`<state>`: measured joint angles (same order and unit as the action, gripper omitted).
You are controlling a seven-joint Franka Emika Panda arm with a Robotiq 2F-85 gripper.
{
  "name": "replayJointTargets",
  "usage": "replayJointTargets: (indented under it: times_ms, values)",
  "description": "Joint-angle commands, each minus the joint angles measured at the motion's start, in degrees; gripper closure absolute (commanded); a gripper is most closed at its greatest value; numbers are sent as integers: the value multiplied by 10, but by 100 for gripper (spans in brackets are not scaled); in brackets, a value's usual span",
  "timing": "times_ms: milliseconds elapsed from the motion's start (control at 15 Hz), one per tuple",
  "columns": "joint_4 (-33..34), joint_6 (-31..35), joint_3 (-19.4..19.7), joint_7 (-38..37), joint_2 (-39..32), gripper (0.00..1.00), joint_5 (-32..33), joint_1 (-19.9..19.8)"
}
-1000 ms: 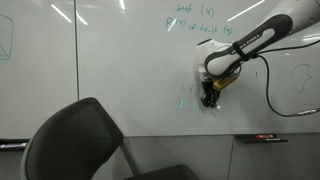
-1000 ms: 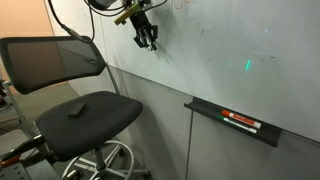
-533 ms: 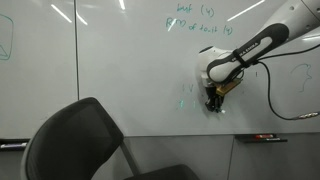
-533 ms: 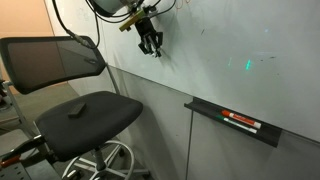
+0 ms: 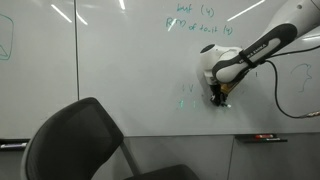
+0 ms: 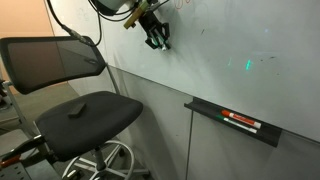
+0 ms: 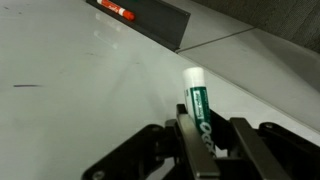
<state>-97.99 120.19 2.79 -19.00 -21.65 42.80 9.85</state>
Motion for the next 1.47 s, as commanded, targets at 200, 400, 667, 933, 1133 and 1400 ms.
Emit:
replayJointTargets:
  times_ms: [200,400,667,933,1133,1400]
  values:
    - [-1,2,-5,-4,14,90,22,-11]
    - [-16,3,-16,13,27,90,-4,-14]
    - [-6,-25,-29,61,37,90,-59,-13]
    - [14,-65,-33,93,46,90,-62,-9]
    - [30,-87,-36,112,48,90,-62,-10]
    - [44,-93,-46,140,42,90,-83,-10]
